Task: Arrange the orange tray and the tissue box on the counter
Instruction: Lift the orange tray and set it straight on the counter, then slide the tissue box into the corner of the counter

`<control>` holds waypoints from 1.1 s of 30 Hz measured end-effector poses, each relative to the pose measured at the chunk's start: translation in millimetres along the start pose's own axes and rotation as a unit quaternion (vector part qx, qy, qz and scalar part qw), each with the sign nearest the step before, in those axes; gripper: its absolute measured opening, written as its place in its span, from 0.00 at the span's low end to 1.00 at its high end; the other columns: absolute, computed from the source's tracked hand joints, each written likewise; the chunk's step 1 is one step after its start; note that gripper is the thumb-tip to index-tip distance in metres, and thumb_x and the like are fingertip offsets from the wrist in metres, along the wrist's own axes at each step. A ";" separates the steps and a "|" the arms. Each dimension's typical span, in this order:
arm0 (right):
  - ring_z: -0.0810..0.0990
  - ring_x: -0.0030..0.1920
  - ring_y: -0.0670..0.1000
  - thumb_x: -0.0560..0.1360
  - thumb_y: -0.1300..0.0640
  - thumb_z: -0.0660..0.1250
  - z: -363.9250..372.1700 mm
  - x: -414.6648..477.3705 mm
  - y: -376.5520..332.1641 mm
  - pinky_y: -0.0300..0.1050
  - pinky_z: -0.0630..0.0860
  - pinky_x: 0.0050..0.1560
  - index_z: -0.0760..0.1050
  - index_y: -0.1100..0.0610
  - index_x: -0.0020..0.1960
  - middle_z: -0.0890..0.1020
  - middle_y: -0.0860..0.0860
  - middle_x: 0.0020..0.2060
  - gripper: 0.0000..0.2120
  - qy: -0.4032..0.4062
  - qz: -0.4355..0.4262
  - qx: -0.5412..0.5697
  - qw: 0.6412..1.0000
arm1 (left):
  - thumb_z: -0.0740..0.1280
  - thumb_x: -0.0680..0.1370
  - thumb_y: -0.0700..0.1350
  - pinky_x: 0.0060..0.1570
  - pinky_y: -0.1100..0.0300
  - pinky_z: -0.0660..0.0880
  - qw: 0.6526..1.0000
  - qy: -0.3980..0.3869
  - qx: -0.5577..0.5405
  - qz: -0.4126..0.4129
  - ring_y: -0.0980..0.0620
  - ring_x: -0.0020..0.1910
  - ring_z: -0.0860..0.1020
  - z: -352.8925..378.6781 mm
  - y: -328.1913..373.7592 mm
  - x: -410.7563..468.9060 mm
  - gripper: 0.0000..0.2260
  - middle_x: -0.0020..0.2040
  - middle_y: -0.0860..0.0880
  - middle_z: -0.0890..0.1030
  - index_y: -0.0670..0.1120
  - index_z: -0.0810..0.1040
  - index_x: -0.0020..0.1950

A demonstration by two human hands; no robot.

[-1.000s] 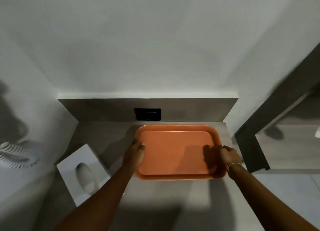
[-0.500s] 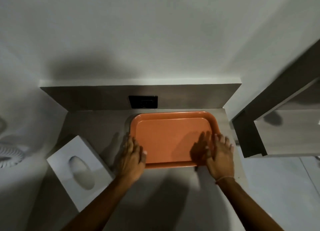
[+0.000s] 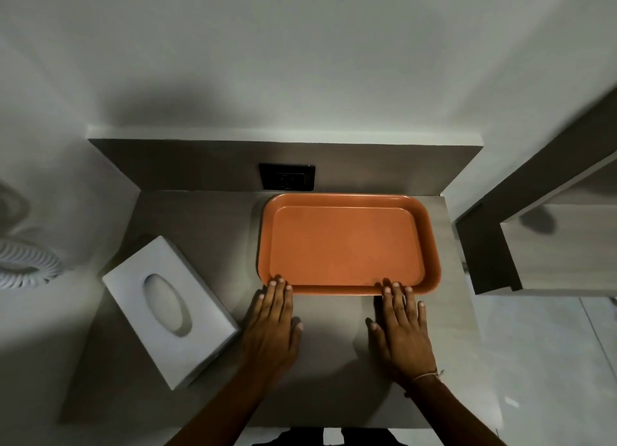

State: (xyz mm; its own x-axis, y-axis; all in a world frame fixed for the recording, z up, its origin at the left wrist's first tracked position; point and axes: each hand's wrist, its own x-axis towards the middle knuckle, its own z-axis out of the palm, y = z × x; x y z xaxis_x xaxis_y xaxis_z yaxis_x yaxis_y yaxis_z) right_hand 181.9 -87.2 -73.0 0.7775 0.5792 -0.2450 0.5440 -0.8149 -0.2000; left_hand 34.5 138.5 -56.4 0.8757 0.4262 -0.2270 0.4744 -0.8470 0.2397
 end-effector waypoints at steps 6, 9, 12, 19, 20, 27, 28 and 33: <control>0.39 0.78 0.55 0.79 0.39 0.44 -9.5 6.8 0.2 0.62 0.39 0.76 0.40 0.52 0.79 0.43 0.52 0.79 0.33 0.003 -0.002 -0.021 1.000 | 0.49 0.78 0.59 0.76 0.49 0.46 1.000 -0.001 0.013 0.005 0.48 0.78 0.48 -3.0 0.3 8.2 0.32 0.79 0.45 0.52 0.44 0.48 0.77; 0.38 0.78 0.55 0.78 0.37 0.41 -18.0 8.0 -4.1 0.62 0.38 0.76 0.37 0.52 0.78 0.42 0.53 0.79 0.34 -0.003 0.005 -0.037 0.999 | 0.48 0.77 0.60 0.78 0.50 0.43 1.000 -0.004 0.018 0.016 0.48 0.78 0.44 -7.3 -0.9 8.1 0.33 0.79 0.46 0.46 0.45 0.44 0.77; 0.36 0.78 0.55 0.78 0.38 0.41 -29.2 6.2 -21.9 0.61 0.38 0.76 0.35 0.54 0.78 0.41 0.54 0.78 0.35 0.016 0.000 0.000 1.000 | 0.46 0.78 0.61 0.77 0.51 0.41 0.999 0.033 -0.007 0.013 0.49 0.78 0.40 -19.5 -0.6 1.0 0.33 0.79 0.48 0.41 0.46 0.40 0.77; 0.35 0.77 0.46 0.80 0.38 0.48 -42.6 25.0 -143.4 0.47 0.38 0.76 0.38 0.51 0.79 0.40 0.49 0.79 0.34 -0.025 -0.250 0.131 0.959 | 0.50 0.78 0.60 0.74 0.60 0.51 0.949 0.182 -0.218 -0.135 0.60 0.77 0.44 -62.9 -71.6 -57.2 0.30 0.78 0.56 0.45 0.54 0.44 0.77; 0.35 0.77 0.46 0.80 0.40 0.49 -40.9 29.7 -165.2 0.45 0.37 0.76 0.40 0.52 0.79 0.40 0.49 0.79 0.34 -0.032 -0.289 0.131 0.948 | 0.50 0.78 0.61 0.73 0.59 0.52 0.938 0.188 -0.232 -0.175 0.60 0.77 0.44 -65.4 -85.6 -66.8 0.31 0.78 0.57 0.44 0.53 0.44 0.77; 0.40 0.78 0.49 0.83 0.46 0.51 -26.1 70.2 -279.5 0.46 0.42 0.78 0.41 0.55 0.79 0.41 0.51 0.79 0.31 -0.107 -0.405 0.095 0.903 | 0.50 0.77 0.60 0.73 0.49 0.55 0.927 0.149 -0.195 -0.282 0.48 0.78 0.43 -62.3 -130.5 -82.5 0.34 0.80 0.46 0.43 0.47 0.40 0.77; 0.42 0.79 0.50 0.83 0.47 0.52 -24.0 73.5 -288.3 0.46 0.43 0.78 0.42 0.56 0.79 0.43 0.52 0.79 0.31 -0.120 -0.413 0.093 0.898 | 0.50 0.77 0.59 0.74 0.48 0.53 0.926 0.139 -0.199 -0.289 0.47 0.78 0.43 -60.3 -135.0 -81.3 0.34 0.79 0.44 0.43 0.46 0.39 0.76; 0.59 0.76 0.55 0.82 0.54 0.55 -12.0 76.2 -303.2 0.45 0.63 0.71 0.44 0.58 0.79 0.46 0.54 0.80 0.31 -0.141 -0.419 0.104 0.891 | 0.54 0.80 0.55 0.76 0.48 0.52 0.926 0.107 -0.210 -0.296 0.44 0.78 0.40 -52.7 -144.4 -76.1 0.34 0.78 0.43 0.36 0.44 0.37 0.76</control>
State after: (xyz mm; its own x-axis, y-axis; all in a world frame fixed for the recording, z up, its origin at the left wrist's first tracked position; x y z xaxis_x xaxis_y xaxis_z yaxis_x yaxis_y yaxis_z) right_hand 80.0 203.7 -19.6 -0.0002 0.9886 -0.1504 0.8026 -0.0896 -0.5897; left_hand -95.9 245.1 -23.9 0.4281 0.8671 -0.2546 0.8303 -0.2661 0.4896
